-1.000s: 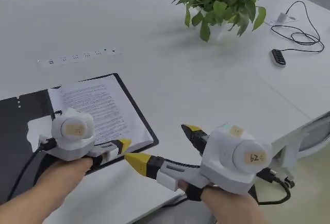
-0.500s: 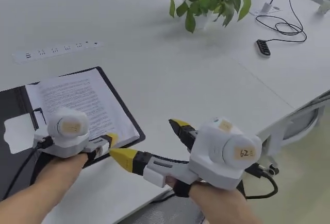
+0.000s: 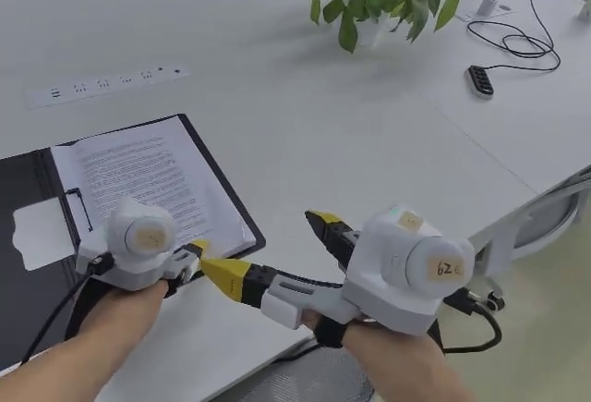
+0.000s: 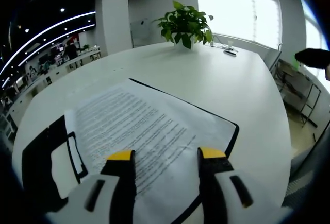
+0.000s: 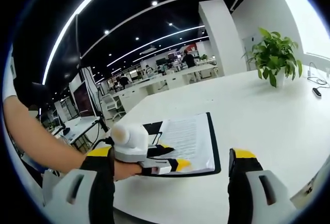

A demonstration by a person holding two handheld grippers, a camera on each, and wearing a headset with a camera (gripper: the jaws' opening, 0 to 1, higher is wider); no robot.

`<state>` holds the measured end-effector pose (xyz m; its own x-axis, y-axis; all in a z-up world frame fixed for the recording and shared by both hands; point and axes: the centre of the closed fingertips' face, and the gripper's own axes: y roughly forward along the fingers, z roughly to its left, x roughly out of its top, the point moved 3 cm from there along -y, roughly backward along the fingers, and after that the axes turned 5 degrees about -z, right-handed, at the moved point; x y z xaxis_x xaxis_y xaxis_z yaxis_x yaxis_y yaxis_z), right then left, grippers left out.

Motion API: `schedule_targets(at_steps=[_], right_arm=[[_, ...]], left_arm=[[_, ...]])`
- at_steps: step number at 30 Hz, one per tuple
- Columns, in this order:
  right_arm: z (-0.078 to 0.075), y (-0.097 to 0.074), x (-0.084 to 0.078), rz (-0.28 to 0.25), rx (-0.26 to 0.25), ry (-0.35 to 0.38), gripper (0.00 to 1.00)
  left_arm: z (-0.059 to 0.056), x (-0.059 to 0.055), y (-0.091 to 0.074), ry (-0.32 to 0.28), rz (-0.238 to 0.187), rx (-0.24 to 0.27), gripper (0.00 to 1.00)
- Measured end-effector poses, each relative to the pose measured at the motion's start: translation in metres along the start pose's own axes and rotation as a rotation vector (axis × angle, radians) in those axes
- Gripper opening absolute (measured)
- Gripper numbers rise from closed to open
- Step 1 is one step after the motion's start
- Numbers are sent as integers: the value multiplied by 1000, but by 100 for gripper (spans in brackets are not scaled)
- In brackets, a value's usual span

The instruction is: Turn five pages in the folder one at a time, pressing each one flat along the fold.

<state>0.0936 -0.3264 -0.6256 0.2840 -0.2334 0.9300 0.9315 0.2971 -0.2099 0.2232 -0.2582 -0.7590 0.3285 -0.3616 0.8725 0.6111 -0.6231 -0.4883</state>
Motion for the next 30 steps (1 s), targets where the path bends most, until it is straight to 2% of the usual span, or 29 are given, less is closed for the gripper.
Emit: schedule_targets(at_steps=[4, 9, 16, 22, 25, 30], right_arm=[[-2, 2, 0, 7, 0, -3, 90], [-5, 2, 0, 5, -3, 4, 90], [-9, 5, 2, 3, -5, 8, 89], [-12, 12, 3, 16, 0, 4, 88], [-13, 18, 3, 20, 12, 25, 89], [-20, 30, -4, 75, 22, -14, 86]], left_arm=[[-3, -1, 1, 12, -13, -19, 34], [-4, -2, 0, 4, -23, -15, 31], [2, -5, 0, 33, -34, -8, 16], [5, -6, 1, 56, -34, -2, 10], [5, -6, 1, 55, -38, 2, 9], [6, -6, 1, 70, -39, 7, 4]])
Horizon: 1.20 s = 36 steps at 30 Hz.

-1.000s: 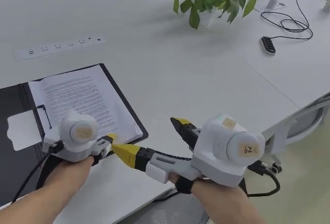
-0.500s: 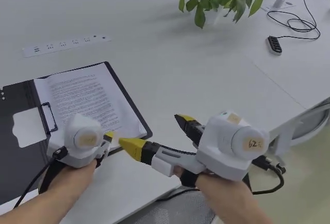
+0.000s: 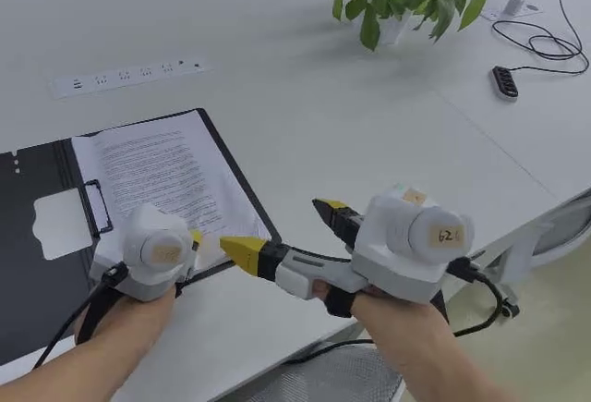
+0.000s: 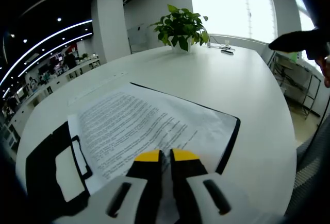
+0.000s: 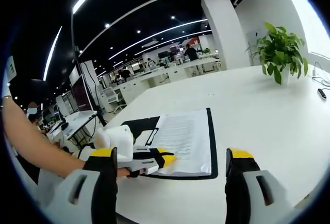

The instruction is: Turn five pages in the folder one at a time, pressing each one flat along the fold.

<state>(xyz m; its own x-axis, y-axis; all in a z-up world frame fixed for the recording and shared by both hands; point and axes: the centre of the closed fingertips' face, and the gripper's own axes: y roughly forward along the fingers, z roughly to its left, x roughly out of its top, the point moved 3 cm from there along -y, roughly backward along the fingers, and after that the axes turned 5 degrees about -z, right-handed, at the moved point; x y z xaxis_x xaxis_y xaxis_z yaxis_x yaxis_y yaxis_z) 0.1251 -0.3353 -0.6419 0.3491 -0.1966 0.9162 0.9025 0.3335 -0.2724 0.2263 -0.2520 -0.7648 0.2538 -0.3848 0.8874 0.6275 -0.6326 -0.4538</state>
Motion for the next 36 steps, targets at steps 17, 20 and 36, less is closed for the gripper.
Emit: schedule_targets(at_steps=[17, 20, 36], right_arm=[[-24, 46, -40, 145, -19, 72, 57], [-30, 53, -50, 171, -39, 87, 49], [-53, 71, -80, 257, -98, 105, 26]], left_arm=[[1, -1, 0, -95, -17, 13, 1], [1, -1, 0, -107, -19, 17, 0], [1, -1, 0, -126, -18, 23, 1]])
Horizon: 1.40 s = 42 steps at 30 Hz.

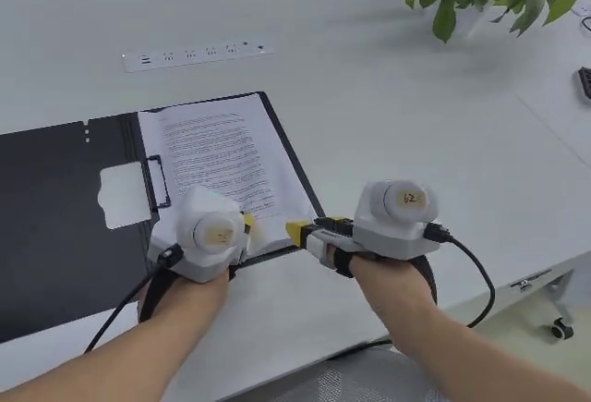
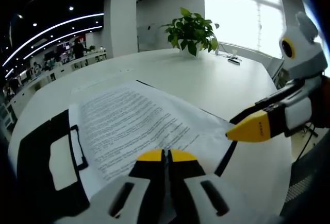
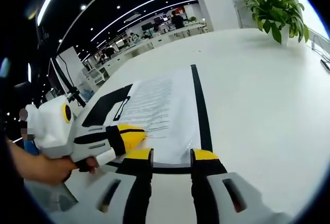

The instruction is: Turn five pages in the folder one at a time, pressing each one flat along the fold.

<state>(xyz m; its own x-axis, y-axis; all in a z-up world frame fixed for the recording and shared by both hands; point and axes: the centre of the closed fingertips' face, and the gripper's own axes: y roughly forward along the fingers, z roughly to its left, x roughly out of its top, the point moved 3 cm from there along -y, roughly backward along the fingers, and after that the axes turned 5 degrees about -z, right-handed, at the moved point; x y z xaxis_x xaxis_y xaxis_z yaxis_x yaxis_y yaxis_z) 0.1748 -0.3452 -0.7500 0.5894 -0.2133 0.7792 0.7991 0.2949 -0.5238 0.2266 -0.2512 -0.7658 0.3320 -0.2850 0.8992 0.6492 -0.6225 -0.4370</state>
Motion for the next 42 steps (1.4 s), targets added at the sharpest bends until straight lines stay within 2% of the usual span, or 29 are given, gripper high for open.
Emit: schedule_targets(at_steps=[4, 9, 11, 15, 17, 21, 22, 23, 24, 26, 30, 31, 32, 34, 36, 38, 40, 42], right_arm=[[-4, 3, 0, 0, -10, 17, 23], [-11, 3, 0, -3, -26, 31, 11], [-10, 3, 0, -1, -27, 38, 10], [-15, 2, -5, 24, -56, 21, 1], [-17, 3, -6, 23, -61, 50, 0], [-16, 2, -5, 26, -70, 53, 0], [-16, 2, -5, 25, -73, 66, 0], [-16, 1, -5, 20, -79, 114, 0], [-15, 1, -3, 5, -68, 173, 0], [-16, -3, -1, -14, -66, 232, 0], [-14, -8, 5, -60, -45, 308, 0], [-12, -10, 8, -73, -31, 337, 0], [-12, -11, 9, -79, -28, 349, 0], [-7, -15, 16, -111, -3, 385, 0], [-3, -17, 20, -121, 8, 385, 0], [6, -20, 27, -143, 39, 395, 0], [12, -22, 33, -160, 55, 390, 0], [23, -26, 42, -182, 86, 387, 0]], left_arm=[[0, 0, 0, -3, -1, 0, 1], [0, 0, 0, -1, -3, -1, 1], [0, 0, 0, 2, -4, -1, 1], [0, 0, 0, 3, -5, 0, 1], [0, 0, 0, 1, -5, -1, 1], [0, 0, 0, 2, -6, -2, 1], [0, 0, 0, 2, -6, -2, 1], [0, 0, 0, 0, -6, -3, 1], [0, 0, 0, -2, -5, -4, 1], [0, 0, 0, 0, -4, -6, 1], [0, 0, 0, -23, -11, -4, 1], [0, 0, -1, -63, -26, -8, 2], [1, 0, -1, -75, -27, -9, 2], [1, 0, -3, -60, -20, -16, 2], [1, 1, -7, -75, -8, -30, 5], [4, 3, -12, -78, -8, -24, 12], [7, 3, -21, -88, 1, -23, 14], [13, 6, -33, -90, -20, -13, 15]])
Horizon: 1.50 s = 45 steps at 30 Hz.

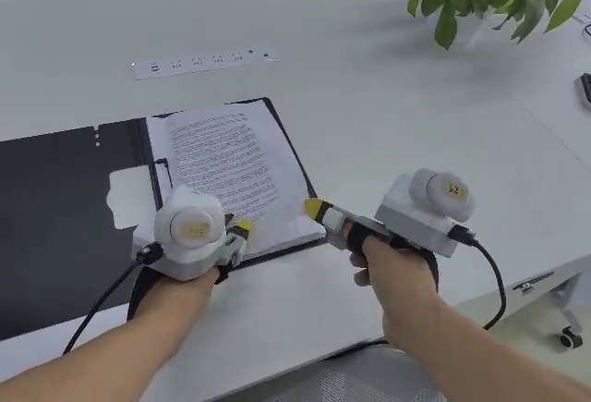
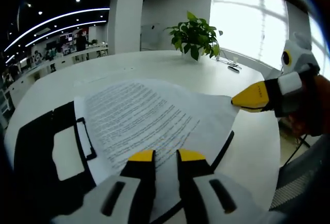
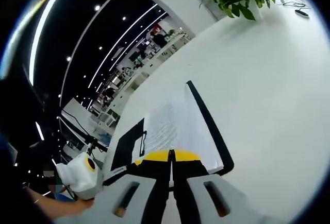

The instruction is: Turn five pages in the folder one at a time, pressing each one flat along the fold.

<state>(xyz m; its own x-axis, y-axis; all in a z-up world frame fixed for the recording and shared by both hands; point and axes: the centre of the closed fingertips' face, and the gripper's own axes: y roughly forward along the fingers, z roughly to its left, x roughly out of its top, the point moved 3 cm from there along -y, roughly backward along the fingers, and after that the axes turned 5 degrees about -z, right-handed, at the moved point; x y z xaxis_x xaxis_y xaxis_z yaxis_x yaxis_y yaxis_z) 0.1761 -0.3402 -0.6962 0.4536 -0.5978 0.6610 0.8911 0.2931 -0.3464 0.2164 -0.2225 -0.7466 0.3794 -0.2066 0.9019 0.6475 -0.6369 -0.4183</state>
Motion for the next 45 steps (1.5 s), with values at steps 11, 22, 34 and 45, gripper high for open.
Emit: schedule_targets(at_steps=[11, 22, 34, 45], right_arm=[[88, 1, 7, -45, 203, -50, 0], [158, 16, -27, 14, 334, -119, 0], [209, 48, -89, 157, 423, -174, 0], [217, 84, -142, 303, 405, -209, 0]], left_arm=[[57, 15, -81, 18, -78, 129, 26], [102, 16, -162, -1, -141, 246, 27], [131, 14, -221, -14, -183, 343, 28], [144, 1, -243, -58, -182, 403, 26]])
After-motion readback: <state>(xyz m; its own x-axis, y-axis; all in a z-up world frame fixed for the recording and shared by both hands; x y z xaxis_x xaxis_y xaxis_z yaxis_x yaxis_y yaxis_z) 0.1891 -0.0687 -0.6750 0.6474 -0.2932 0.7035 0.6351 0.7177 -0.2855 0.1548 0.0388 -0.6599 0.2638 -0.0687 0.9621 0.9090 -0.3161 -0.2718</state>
